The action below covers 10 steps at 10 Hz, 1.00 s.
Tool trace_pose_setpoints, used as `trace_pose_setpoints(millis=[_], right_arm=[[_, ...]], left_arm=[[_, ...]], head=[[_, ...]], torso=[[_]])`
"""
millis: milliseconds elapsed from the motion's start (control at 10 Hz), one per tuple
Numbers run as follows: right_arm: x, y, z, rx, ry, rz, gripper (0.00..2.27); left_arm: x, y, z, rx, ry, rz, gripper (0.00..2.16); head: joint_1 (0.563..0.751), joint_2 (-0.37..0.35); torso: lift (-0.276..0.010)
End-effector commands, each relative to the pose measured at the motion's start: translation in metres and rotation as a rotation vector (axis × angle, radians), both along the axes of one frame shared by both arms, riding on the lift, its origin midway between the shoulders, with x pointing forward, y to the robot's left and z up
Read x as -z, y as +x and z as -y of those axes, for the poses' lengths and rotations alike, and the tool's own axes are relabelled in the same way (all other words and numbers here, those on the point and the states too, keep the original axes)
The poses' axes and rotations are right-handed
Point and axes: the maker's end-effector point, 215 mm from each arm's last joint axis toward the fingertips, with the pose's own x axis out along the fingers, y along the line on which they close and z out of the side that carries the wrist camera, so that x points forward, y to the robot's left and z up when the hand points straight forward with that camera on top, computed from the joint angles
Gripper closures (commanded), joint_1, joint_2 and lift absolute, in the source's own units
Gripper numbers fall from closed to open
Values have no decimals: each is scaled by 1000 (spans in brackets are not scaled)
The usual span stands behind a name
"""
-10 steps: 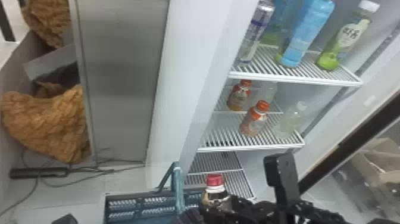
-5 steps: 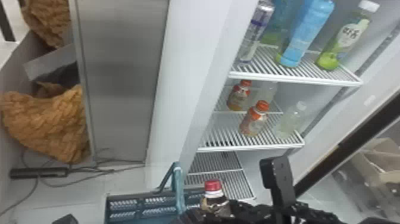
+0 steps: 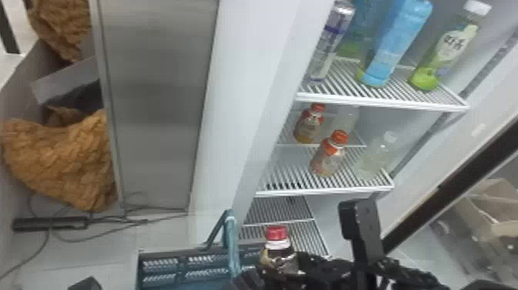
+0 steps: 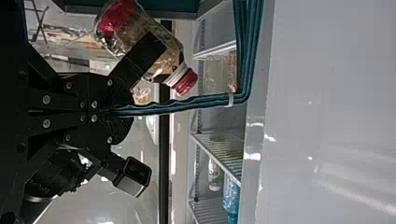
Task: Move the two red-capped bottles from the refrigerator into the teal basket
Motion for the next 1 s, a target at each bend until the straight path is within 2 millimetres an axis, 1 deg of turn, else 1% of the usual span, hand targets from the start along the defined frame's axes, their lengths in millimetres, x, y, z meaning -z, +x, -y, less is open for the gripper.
trace_pose_setpoints(millis=[0, 300, 400, 800, 900], right_arm=[[-2, 4, 1, 5, 1, 17, 470], [-7, 8, 1, 9, 3, 39, 229], [-7, 8, 1, 9, 5, 44, 186], [-22, 23, 3, 27, 10, 124, 176], [-29, 29, 5, 35, 10, 158, 176]], left_arm=[[0, 0, 0, 0, 0, 0, 1156], [0, -1, 1, 4, -1, 0, 1156], [0, 0, 1, 2, -1, 0, 1156], [0, 0, 1, 2, -1, 0, 1156], [0, 0, 1, 2, -1, 0, 1156]], head=[[695, -350], [695, -350], [695, -350], [695, -350], [695, -350]], torso=[[-224], [-224], [-224], [-224], [-224]])
